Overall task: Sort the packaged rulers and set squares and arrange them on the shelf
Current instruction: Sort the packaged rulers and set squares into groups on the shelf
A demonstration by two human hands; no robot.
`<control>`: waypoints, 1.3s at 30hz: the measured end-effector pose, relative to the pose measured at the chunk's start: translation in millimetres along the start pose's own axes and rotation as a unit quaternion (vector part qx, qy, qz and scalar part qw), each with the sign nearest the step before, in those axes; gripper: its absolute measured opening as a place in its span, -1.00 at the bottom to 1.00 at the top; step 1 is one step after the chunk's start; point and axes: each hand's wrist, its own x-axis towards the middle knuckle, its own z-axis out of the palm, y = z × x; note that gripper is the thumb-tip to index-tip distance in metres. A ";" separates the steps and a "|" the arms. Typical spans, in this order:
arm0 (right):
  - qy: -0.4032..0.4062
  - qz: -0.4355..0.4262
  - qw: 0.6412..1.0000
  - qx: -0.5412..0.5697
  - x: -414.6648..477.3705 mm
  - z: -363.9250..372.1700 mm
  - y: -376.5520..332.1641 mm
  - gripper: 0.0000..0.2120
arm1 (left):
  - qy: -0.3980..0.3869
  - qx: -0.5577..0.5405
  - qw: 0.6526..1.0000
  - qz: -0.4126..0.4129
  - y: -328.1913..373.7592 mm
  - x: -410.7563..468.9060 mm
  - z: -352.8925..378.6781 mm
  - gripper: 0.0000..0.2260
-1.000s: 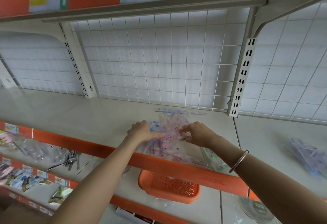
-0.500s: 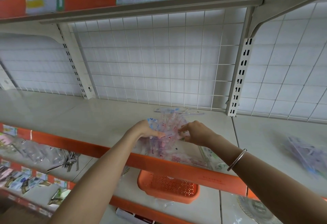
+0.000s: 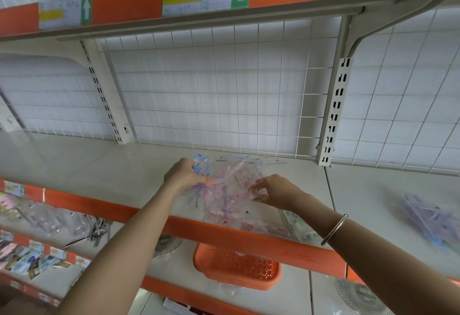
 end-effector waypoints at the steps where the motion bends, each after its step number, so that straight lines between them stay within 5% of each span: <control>1: 0.000 0.000 1.000 0.002 0.3 -0.6 -0.1 -0.69 | 0.006 -0.010 1.000 0.003 -1.1 -0.4 -1.5 -0.54; 9: 0.006 0.001 1.000 0.012 -1.5 -2.8 -2.8 -0.71 | 0.101 -0.058 0.993 0.016 2.6 -5.5 -14.7 -0.55; 15: 0.005 0.003 1.000 0.021 -0.9 -7.2 -3.6 -0.75 | 0.090 -0.114 0.989 0.028 2.2 -0.3 -15.4 -0.60; 21: 0.140 0.045 0.989 -0.008 3.8 -8.2 -11.9 -0.77 | 0.053 -0.127 0.991 0.004 2.3 -5.3 -8.8 -0.33; 26: 0.003 0.014 1.000 -0.017 14.3 -8.3 -26.8 -0.35 | 0.032 -0.103 0.994 -0.005 4.2 -9.7 2.8 -0.44; 30: -0.053 0.012 0.999 -0.004 25.6 -1.7 -32.7 -0.53 | 0.026 -0.121 0.992 -0.008 -8.4 -6.9 6.3 -0.29; 34: -0.040 -0.017 0.999 -0.015 27.7 -2.9 -31.9 -0.62 | 0.057 -0.141 0.988 -0.020 -19.9 -4.2 5.5 -0.53; 39: -0.042 -0.042 0.998 -0.031 31.3 -7.3 -32.4 -0.62 | 0.116 -0.129 0.984 -0.046 -22.1 -2.0 1.8 -0.54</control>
